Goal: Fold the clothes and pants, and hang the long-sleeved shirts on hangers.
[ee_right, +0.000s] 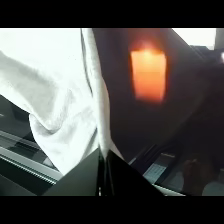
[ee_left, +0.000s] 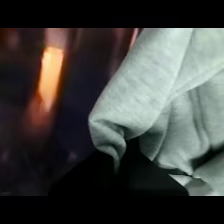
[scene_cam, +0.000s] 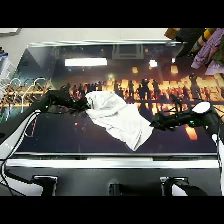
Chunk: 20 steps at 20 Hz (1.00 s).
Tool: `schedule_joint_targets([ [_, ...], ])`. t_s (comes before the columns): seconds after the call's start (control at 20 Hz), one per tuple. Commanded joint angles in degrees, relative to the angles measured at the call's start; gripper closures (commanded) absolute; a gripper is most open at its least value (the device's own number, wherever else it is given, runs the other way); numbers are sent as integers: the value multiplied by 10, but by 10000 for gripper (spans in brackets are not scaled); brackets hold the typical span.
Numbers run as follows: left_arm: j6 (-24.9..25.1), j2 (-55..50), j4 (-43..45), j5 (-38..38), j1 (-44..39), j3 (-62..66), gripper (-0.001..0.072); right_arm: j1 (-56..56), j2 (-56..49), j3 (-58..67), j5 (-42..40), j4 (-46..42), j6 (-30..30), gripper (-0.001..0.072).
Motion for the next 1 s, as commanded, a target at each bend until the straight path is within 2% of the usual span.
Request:
schedule_joint_targets([
  [0.0, -3, 24, -2, 22, 13, 57, 689, 0, 46, 12, -33, -13, -5, 683],
  [0.1, -2, 61, 0, 54, 35, 129, 689, 0, 93, 55, -50, -35, -5, 683],
  [0.3, -5, 158, 17, 97, 83, 299, 689, 0, 179, 227, -55, -66, -9, 684],
  [0.4, -13, 223, 45, 99, 110, 366, 689, 0, 220, 324, -56, -120, 3, 684],
  [0.45, -33, 258, 61, 99, 125, 388, 689, 0, 238, 363, -55, -148, 12, 684],
  [0.65, -76, 389, 105, 112, 168, 402, 689, 0, 304, 471, -55, -215, 52, 684],
  [0.8, -108, 453, 137, 144, 171, 402, 689, 0, 338, 503, -63, -210, 110, 684],
  [0.95, -137, 471, 137, 193, 171, 402, 689, 0, 336, 517, -72, -194, 149, 684],
])
